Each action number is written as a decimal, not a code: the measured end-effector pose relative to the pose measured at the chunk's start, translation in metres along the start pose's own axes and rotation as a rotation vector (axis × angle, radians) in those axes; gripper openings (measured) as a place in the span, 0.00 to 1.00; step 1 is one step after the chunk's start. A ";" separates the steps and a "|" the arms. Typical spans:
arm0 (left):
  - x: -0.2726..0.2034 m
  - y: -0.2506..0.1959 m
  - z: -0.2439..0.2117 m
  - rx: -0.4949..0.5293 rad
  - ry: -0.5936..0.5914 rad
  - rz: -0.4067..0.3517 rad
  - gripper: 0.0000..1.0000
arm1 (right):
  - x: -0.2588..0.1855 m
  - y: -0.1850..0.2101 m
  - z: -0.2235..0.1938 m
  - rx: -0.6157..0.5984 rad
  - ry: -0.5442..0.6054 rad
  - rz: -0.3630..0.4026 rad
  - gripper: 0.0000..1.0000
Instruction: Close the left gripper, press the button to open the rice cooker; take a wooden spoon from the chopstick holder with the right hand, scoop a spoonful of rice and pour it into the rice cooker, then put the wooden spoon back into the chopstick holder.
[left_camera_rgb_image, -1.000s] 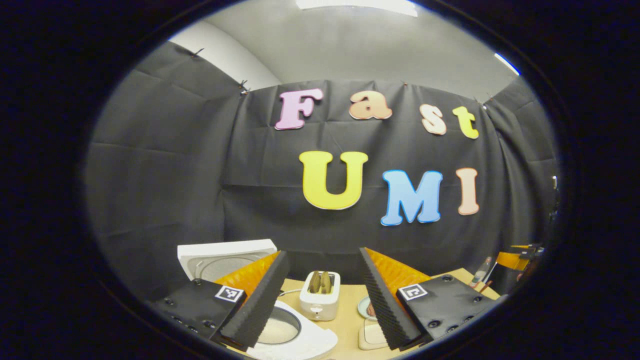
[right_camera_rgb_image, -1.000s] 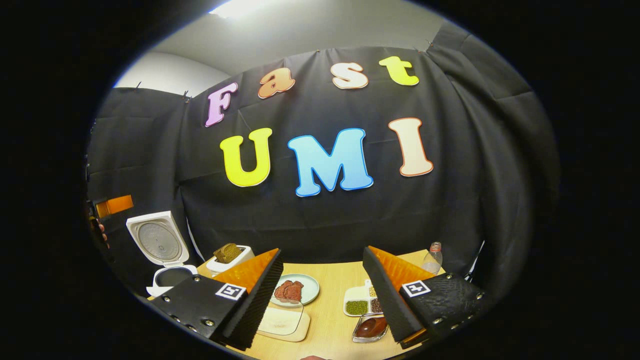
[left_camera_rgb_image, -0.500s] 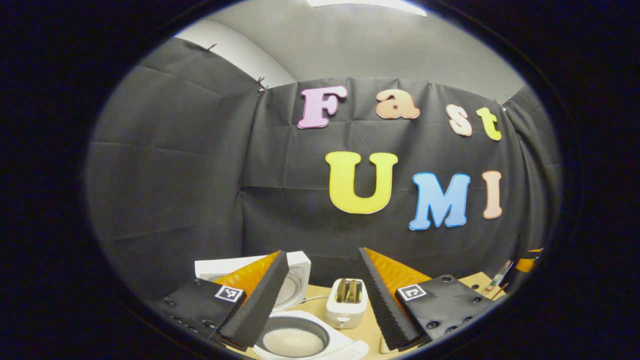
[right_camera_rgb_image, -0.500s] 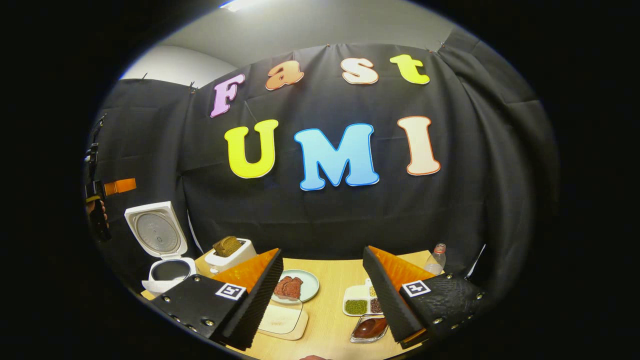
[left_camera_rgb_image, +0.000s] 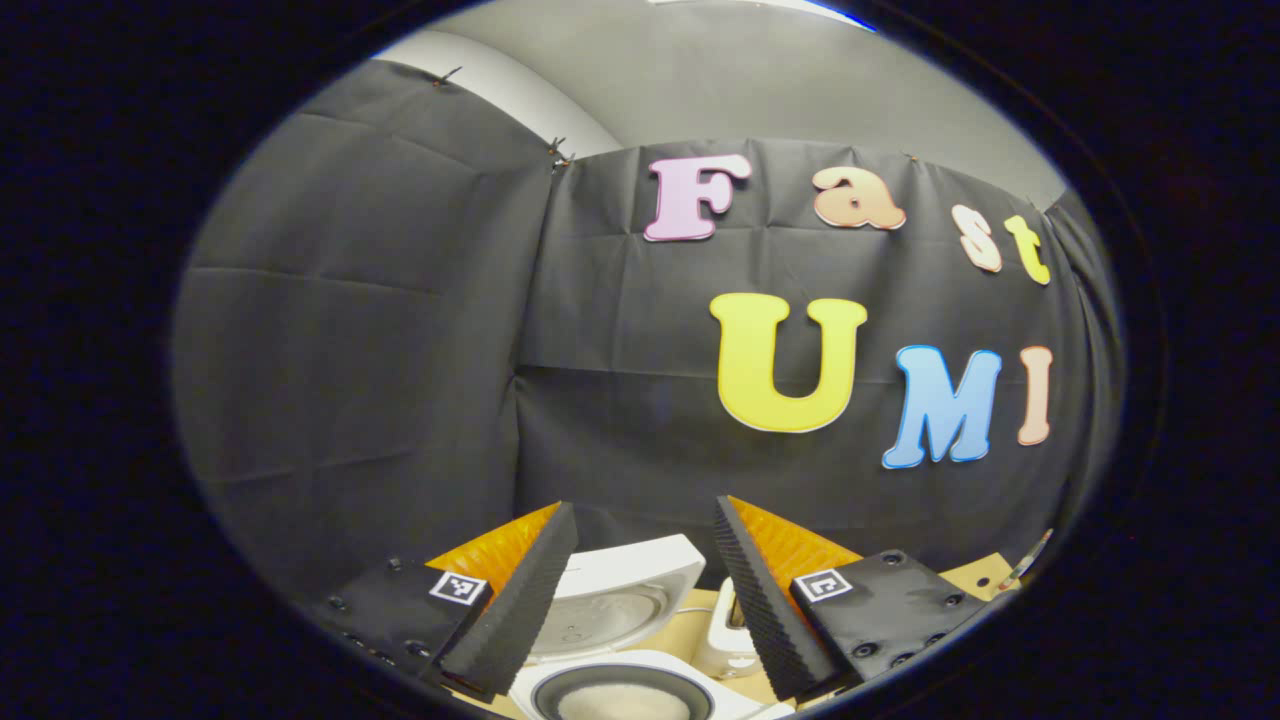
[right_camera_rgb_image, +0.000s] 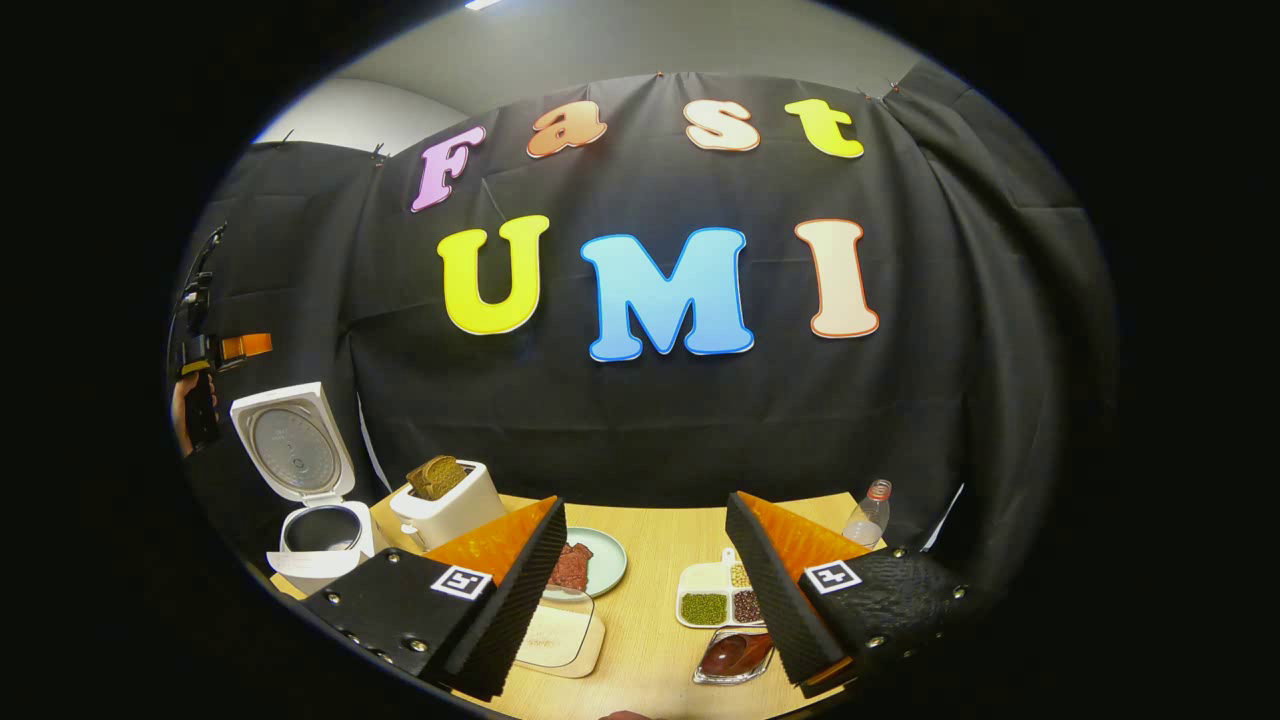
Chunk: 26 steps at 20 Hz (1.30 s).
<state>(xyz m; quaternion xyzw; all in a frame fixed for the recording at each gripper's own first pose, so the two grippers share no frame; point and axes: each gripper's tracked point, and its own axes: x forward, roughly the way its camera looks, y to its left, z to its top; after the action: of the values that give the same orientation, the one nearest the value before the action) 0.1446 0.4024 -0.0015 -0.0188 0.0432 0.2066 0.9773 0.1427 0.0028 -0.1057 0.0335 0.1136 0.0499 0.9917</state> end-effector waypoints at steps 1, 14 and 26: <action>0.013 0.008 -0.007 -0.010 0.015 0.016 0.95 | 0.002 0.000 -0.002 0.002 0.005 -0.002 0.98; 0.076 0.068 -0.067 0.027 0.149 0.182 0.94 | 0.008 -0.003 -0.005 -0.036 0.010 -0.042 0.98; 0.031 0.035 -0.080 0.026 0.129 0.163 0.90 | -0.003 0.021 0.004 -0.067 -0.031 0.028 0.98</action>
<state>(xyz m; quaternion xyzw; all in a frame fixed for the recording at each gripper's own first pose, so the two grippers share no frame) 0.1528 0.4430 -0.0844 -0.0159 0.1100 0.2833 0.9526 0.1389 0.0228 -0.0999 0.0025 0.0959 0.0671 0.9931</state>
